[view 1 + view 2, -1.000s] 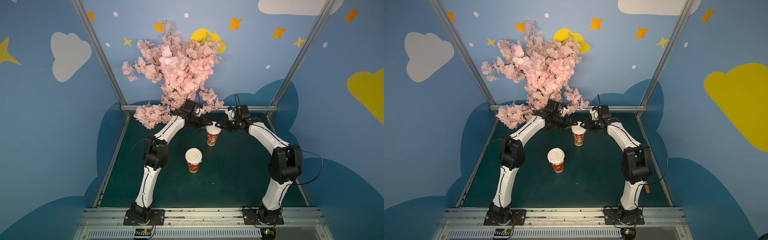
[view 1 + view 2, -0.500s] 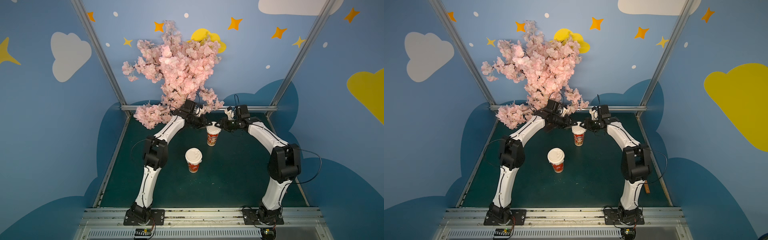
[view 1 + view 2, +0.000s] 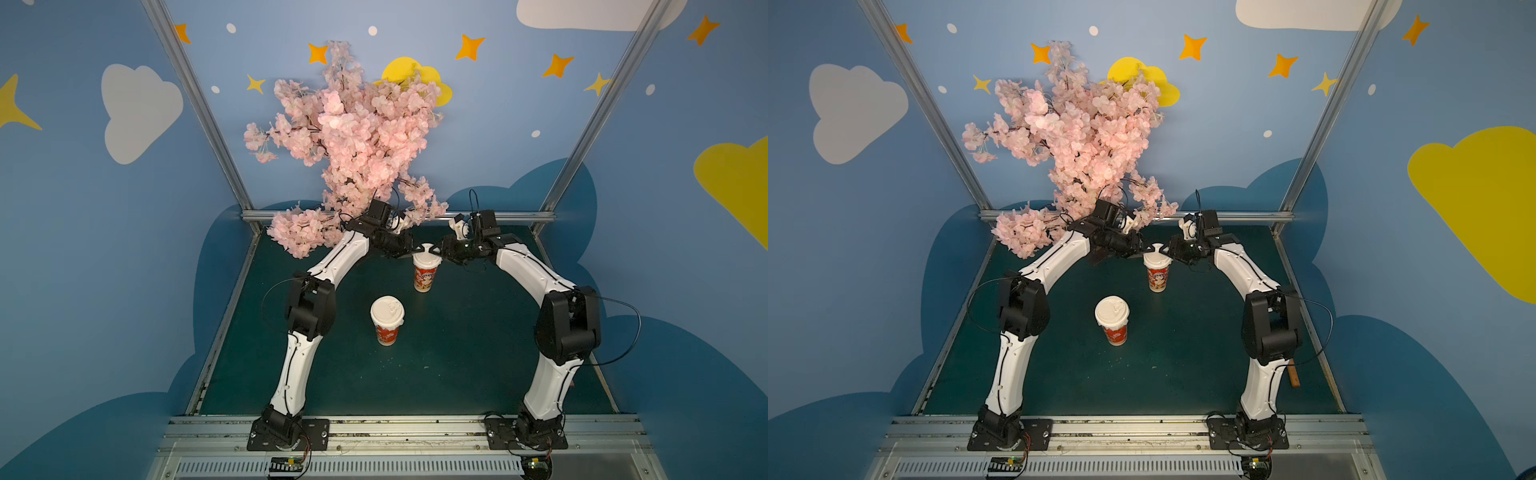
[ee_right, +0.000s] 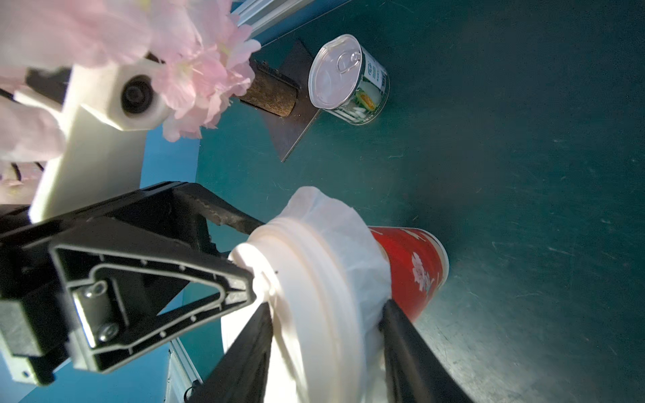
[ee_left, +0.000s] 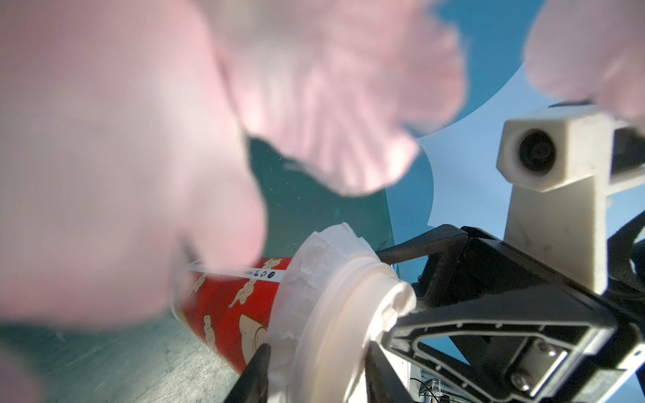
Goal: Put the leak-proof paper on the milk tea cups
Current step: Secure the cup lid on the cup.
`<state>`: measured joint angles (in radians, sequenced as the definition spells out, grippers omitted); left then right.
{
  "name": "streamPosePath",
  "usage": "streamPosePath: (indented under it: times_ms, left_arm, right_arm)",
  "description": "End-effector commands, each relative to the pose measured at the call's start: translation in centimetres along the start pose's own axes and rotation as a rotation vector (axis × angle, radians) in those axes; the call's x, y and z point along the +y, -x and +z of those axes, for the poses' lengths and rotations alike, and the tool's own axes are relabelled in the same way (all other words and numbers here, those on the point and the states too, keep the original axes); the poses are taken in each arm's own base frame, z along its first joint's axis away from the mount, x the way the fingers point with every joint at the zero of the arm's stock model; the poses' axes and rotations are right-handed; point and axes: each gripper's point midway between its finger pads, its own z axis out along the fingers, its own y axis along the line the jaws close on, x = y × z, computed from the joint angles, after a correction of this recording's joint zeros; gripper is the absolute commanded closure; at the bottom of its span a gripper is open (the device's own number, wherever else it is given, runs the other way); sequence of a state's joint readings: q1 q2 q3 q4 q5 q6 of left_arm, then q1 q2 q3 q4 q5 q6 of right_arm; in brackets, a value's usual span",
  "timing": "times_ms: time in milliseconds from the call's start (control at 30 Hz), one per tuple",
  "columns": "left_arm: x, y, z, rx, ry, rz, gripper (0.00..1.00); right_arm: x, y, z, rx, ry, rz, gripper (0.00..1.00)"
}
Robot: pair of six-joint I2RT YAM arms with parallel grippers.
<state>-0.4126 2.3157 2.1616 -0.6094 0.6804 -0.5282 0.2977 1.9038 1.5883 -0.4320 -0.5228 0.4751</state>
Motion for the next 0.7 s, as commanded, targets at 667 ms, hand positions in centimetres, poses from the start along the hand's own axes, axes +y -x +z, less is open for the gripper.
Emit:
streamPosePath:
  times_ms: [667]
  left_arm:
    - [3.4,-2.8,2.1,0.095,0.085,-0.09,0.57]
  right_arm:
    - [0.4,-0.5,0.2,0.075,0.062,0.09,0.39]
